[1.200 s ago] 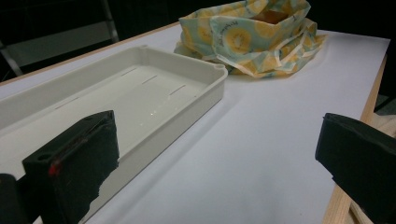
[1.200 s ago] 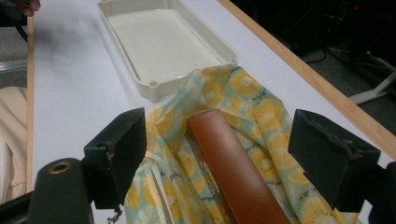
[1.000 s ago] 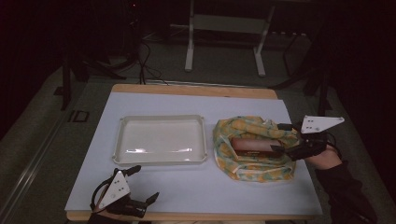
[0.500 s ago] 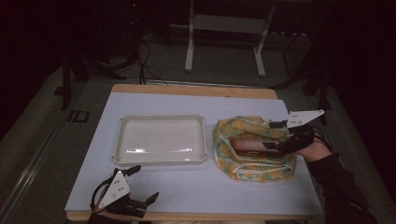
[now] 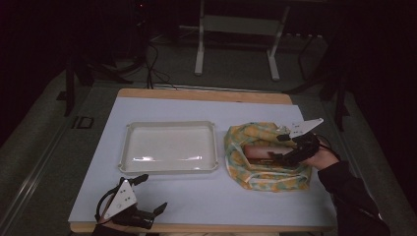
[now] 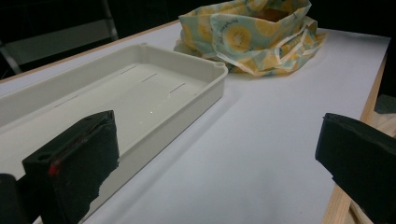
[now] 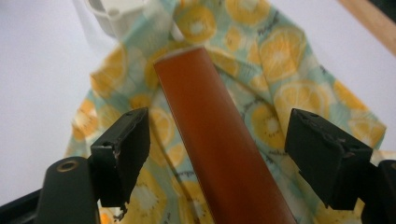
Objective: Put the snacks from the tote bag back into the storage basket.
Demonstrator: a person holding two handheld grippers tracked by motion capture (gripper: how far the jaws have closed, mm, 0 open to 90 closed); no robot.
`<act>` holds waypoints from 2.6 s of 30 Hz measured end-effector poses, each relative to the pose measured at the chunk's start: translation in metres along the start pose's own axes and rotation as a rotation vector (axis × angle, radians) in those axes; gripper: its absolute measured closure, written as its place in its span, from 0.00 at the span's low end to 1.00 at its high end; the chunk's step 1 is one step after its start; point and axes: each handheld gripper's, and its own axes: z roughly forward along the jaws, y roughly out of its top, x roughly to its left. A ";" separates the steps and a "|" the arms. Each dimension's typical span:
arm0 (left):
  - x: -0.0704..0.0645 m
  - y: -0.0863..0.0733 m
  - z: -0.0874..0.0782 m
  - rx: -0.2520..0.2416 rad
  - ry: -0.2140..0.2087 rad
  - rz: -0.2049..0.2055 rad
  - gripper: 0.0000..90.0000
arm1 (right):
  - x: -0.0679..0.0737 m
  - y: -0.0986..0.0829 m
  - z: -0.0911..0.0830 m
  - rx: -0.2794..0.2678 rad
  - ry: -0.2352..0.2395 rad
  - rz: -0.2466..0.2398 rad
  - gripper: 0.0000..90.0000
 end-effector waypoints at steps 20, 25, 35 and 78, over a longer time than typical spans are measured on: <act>0.002 -0.001 0.000 0.004 0.018 -0.016 0.00 | -0.009 -0.009 0.029 0.167 0.002 -0.033 0.26; 0.002 -0.001 0.001 0.009 0.011 -0.011 0.00 | -0.009 -0.011 0.035 0.192 0.011 -0.031 0.27; 0.002 -0.001 0.001 0.011 0.007 -0.011 0.00 | -0.010 -0.013 0.039 0.238 0.017 -0.058 0.39; 0.000 -0.001 0.002 0.010 -0.007 -0.007 0.00 | -0.014 0.032 -0.024 0.157 -0.031 -0.166 0.47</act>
